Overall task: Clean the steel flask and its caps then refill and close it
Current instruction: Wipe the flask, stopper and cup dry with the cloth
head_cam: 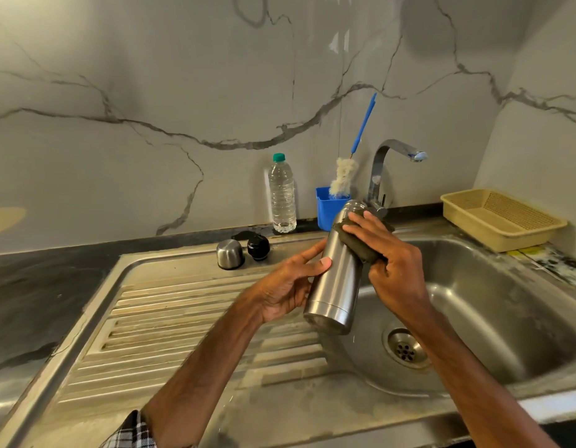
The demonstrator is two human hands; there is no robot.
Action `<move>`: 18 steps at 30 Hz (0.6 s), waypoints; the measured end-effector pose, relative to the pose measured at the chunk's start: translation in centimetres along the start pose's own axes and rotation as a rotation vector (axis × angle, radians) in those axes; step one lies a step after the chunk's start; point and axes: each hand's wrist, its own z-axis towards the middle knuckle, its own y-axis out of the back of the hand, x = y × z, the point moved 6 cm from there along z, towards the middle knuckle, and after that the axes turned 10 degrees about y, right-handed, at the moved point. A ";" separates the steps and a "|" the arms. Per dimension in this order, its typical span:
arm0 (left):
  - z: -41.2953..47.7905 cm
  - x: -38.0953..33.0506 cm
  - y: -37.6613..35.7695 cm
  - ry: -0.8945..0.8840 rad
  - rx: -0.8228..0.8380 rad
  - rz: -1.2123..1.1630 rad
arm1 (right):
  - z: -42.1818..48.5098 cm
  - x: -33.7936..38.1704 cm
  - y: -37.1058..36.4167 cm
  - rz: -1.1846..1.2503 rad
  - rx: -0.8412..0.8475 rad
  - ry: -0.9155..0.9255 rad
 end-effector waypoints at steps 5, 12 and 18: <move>-0.4 0.0 -0.2 0.023 0.031 0.015 | 0.3 -3.0 1.5 -0.064 -0.101 -0.271; -0.8 -0.6 -0.5 -0.013 0.020 -0.036 | 0.2 0.0 1.0 -0.014 -0.024 -0.059; -1.2 -0.7 -1.2 -0.015 0.085 -0.074 | -0.3 -2.0 1.1 0.035 -0.032 -0.423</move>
